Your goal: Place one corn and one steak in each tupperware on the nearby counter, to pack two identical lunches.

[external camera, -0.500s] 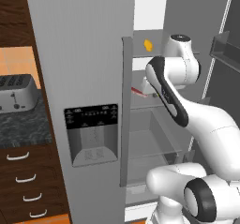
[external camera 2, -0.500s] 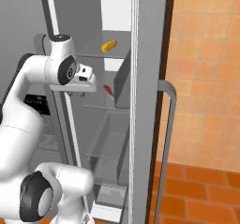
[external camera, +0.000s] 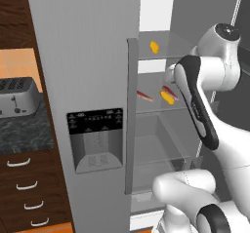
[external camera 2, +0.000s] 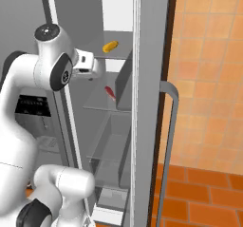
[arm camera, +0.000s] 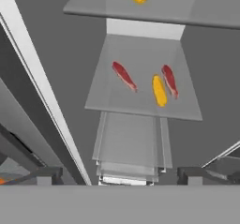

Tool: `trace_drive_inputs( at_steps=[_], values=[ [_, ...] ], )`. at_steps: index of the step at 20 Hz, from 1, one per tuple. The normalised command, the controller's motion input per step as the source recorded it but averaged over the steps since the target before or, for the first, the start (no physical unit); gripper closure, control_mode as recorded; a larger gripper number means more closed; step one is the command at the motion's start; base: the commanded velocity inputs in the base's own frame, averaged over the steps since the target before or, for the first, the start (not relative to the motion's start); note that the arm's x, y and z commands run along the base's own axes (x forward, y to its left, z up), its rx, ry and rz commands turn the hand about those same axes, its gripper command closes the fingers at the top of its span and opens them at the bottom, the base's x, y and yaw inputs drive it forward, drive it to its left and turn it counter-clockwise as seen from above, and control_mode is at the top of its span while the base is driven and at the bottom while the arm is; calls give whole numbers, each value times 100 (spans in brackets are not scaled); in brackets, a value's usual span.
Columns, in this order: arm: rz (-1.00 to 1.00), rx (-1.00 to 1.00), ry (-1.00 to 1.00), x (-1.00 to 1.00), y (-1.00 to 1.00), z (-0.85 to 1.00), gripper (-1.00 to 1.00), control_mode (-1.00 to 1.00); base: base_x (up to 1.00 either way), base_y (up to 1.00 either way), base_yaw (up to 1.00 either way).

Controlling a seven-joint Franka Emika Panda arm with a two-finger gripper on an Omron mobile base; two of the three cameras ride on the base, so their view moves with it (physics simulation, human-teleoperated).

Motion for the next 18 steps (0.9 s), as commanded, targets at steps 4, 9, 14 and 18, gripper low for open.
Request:
trace_drive_inputs(
  at_steps=[4,9,14,18],
  values=[
    [0,0,-39,32,-34,96,-100,-100,0,0,0],
    [-3,6,-8,94,-7,29,-100,-100,0,0,0],
    [-2,11,1,78,0,0,-100,-100,0,0,0],
    [0,4,2,34,0,-3,-100,-100,0,0,0]
  ],
)
